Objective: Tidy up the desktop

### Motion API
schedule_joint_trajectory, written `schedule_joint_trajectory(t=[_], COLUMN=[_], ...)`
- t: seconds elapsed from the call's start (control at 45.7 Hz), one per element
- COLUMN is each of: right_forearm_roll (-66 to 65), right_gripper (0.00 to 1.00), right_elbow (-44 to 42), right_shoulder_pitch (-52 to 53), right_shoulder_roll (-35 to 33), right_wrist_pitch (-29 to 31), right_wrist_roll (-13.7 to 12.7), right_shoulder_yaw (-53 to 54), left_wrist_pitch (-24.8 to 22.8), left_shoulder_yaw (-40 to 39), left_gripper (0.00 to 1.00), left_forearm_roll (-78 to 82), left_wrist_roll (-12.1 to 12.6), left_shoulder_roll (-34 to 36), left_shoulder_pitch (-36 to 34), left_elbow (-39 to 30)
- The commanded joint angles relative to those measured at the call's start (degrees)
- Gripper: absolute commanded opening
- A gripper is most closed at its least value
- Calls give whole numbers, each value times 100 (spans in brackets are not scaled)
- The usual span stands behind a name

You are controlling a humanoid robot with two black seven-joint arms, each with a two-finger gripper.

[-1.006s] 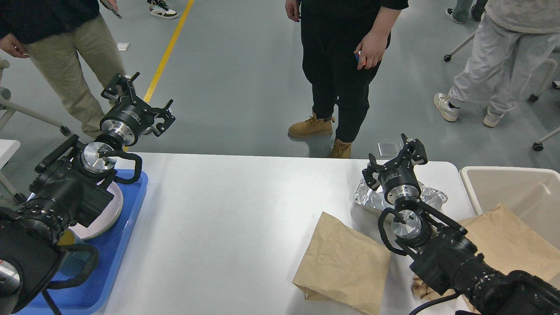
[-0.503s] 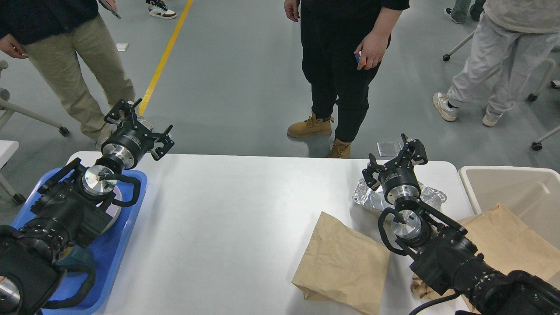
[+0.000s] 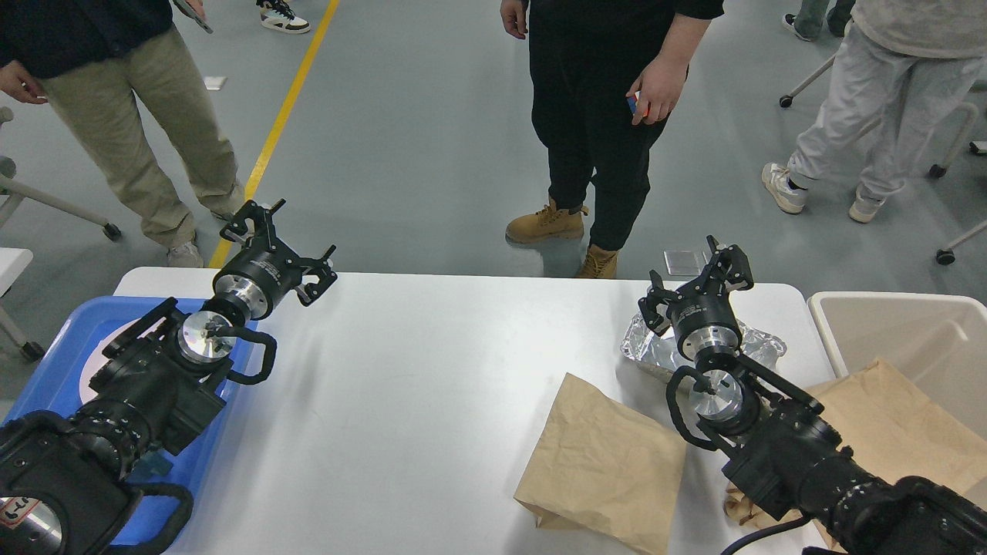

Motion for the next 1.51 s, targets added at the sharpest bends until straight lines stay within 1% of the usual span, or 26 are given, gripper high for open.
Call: schedule_joint_trajectory(t=[0.0, 0.109, 0.153, 0.197, 0.306, 0.437, 0.503, 1.115, 1.18, 1.268, 1.334, 1.487], right_forearm_roll=[0, 0, 0, 0, 0, 0, 0, 0, 0, 0, 0, 0], right_gripper=[100, 100, 100, 100, 100, 100, 100, 100, 100, 100, 100, 100], right_elbow=[0, 0, 0, 0, 0, 0, 0, -18, -35, -18, 52, 105], right_shoulder_pitch=[0, 0, 0, 0, 0, 0, 0, 9, 26, 61, 44, 175], right_shoulder_roll=[0, 0, 0, 0, 0, 0, 0, 0, 9, -18, -9, -26], right_wrist_pitch=[0, 0, 0, 0, 0, 0, 0, 0, -44, -62, -35, -18], right_wrist_roll=[0, 0, 0, 0, 0, 0, 0, 0, -35, -44, -44, -44], right_shoulder_yaw=[0, 0, 0, 0, 0, 0, 0, 0, 0, 0, 0, 0], left_wrist_pitch=[-30, -179, -258, -328, -539, -636, -627, -654, -654, -662, -662, -662], left_shoulder_yaw=[38, 47, 47, 47, 47, 47, 47, 29, 29, 29, 3, 3], left_gripper=[97, 97, 97, 97, 97, 97, 97, 97, 97, 97, 97, 97], left_forearm_roll=[2, 2, 2, 10, 10, 10, 10, 2, 2, 2, -7, -7], left_wrist_roll=[-480, -990, -1114, -1158, -1149, -1123, -1202, -1211, -1263, -1518, -1641, -1641], left_shoulder_roll=[-38, -56, -56, -56, -38, 6, -20, -29, -29, -56, -56, -56], left_shoulder_pitch=[56, 161, 205, 223, 310, 363, 363, 381, 381, 381, 381, 381], left_elbow=[2, -7, -7, -7, -7, -7, -7, -7, -7, -7, -24, -24])
